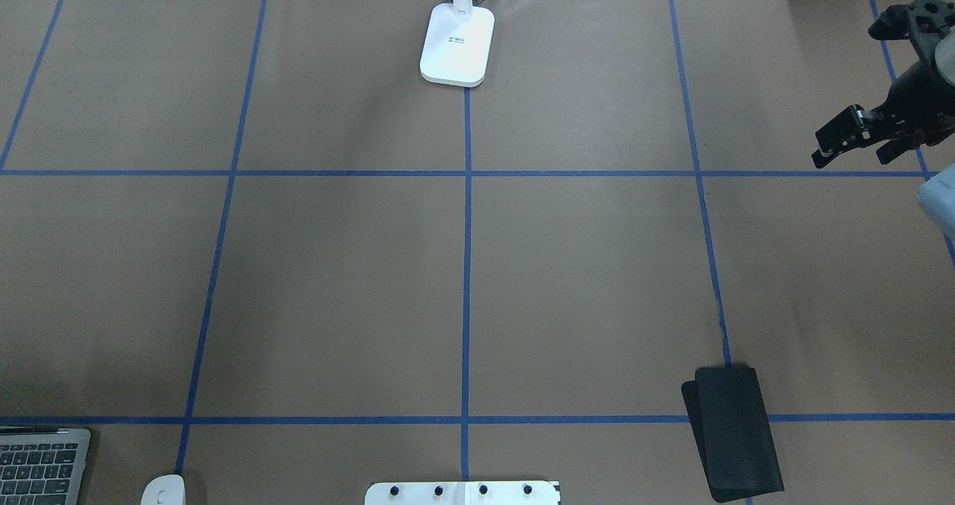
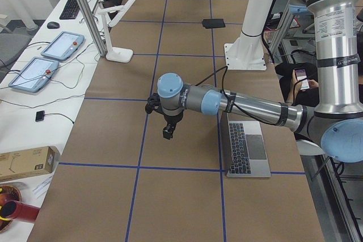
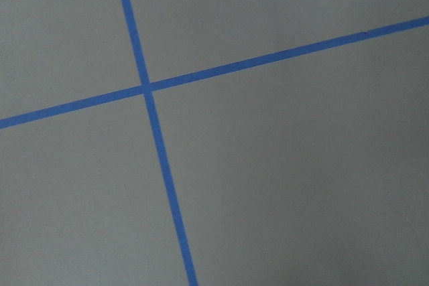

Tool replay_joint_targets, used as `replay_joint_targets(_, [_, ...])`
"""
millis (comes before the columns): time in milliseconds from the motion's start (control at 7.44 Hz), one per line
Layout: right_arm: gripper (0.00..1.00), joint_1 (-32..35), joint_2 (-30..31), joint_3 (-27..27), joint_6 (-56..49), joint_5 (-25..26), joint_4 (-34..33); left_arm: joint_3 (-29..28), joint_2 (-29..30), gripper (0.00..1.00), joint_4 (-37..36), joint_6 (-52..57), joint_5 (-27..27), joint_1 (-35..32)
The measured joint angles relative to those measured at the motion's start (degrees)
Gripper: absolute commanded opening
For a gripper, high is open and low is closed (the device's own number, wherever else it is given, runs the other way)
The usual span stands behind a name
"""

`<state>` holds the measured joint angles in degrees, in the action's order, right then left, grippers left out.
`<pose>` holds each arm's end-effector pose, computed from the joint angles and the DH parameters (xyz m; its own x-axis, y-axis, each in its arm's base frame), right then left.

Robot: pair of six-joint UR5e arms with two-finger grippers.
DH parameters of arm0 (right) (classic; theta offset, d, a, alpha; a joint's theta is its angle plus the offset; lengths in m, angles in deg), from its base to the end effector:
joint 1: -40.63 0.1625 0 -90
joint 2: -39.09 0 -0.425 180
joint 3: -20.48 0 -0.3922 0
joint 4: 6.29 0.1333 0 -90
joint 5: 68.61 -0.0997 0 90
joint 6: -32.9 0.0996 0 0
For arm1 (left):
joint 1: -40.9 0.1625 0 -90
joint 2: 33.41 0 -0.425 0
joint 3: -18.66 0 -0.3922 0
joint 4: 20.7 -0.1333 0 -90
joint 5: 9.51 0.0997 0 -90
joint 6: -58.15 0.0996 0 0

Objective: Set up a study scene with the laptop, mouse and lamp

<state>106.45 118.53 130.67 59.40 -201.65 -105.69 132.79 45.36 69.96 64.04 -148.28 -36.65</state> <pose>-0.1593 -0.5142 0.4113 0.6758 -0.0917 0.7313 0.0893 0.9951 0.0422 0.0318 -0.4147 0.5322 0.5809 0.4100 -0.7032 -0.2706 0.9120 0.3083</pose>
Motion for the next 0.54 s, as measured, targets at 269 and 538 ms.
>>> replay_joint_targets(269, [1.00, -0.8, 0.1, 2.5, 0.8, -1.0, 0.0, 10.3, -7.1, 1.00, 0.1, 0.6, 0.0, 7.0])
replay_joint_targets(538, [1.00, -1.1, 0.4, 3.7, 0.8, -2.4, 0.0, 15.1, -12.0, 1.00, 0.2, 3.8, -2.0, 10.8])
